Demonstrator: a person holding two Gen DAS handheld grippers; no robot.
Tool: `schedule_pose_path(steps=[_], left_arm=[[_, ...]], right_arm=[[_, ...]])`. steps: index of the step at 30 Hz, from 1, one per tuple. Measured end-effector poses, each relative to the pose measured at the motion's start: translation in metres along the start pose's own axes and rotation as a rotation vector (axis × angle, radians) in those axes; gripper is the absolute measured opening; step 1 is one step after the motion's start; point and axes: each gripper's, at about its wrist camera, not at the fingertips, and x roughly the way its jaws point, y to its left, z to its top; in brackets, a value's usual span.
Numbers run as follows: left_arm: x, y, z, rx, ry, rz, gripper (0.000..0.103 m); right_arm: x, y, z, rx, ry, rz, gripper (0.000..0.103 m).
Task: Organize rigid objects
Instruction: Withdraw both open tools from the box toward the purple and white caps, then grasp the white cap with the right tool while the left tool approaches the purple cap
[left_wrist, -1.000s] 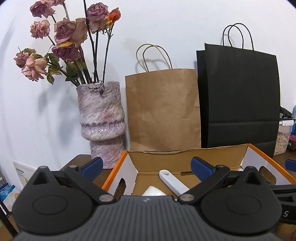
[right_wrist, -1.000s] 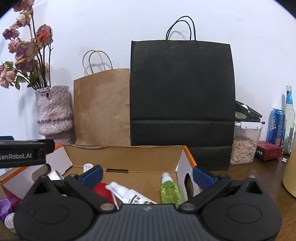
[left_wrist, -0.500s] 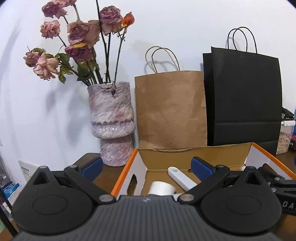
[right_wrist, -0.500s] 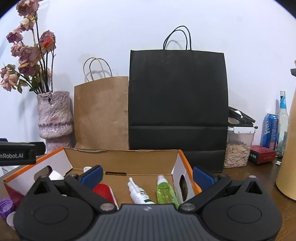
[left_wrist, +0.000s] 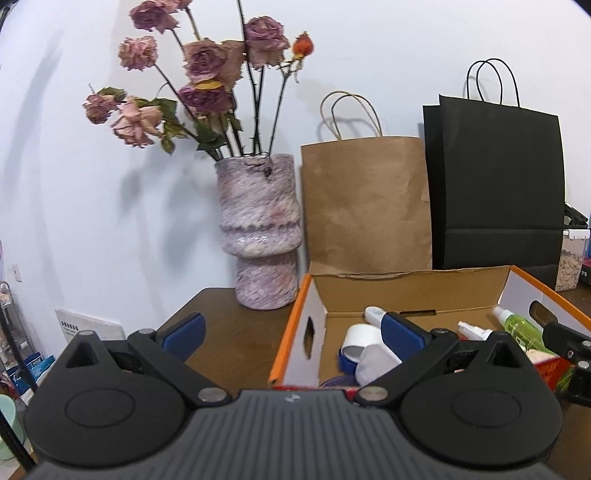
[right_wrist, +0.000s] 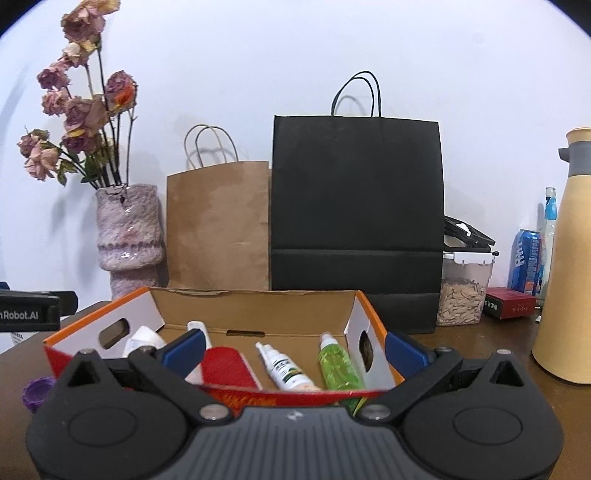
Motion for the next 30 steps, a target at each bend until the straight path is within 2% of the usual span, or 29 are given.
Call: schedule_pose_path(steps=[17,22,30], left_arm=[[-0.042,0.061,-0.021,-0.005,0.049,0.036,0.103],[-0.052,0.073,-0.026,0.009,0.062,0.029,0.103],[-0.054,0.094,-0.034,0.021,0.090,0.021,0.103]], right_arm=[[-0.052,0.054,-0.018,-0.029,0.079,0.038,0.103],[-0.066,0.070,-0.022,-0.052,0.077,0.000,0.103],[-0.071,0.097,-0.027,-0.063,0.123,0.057,0.103]])
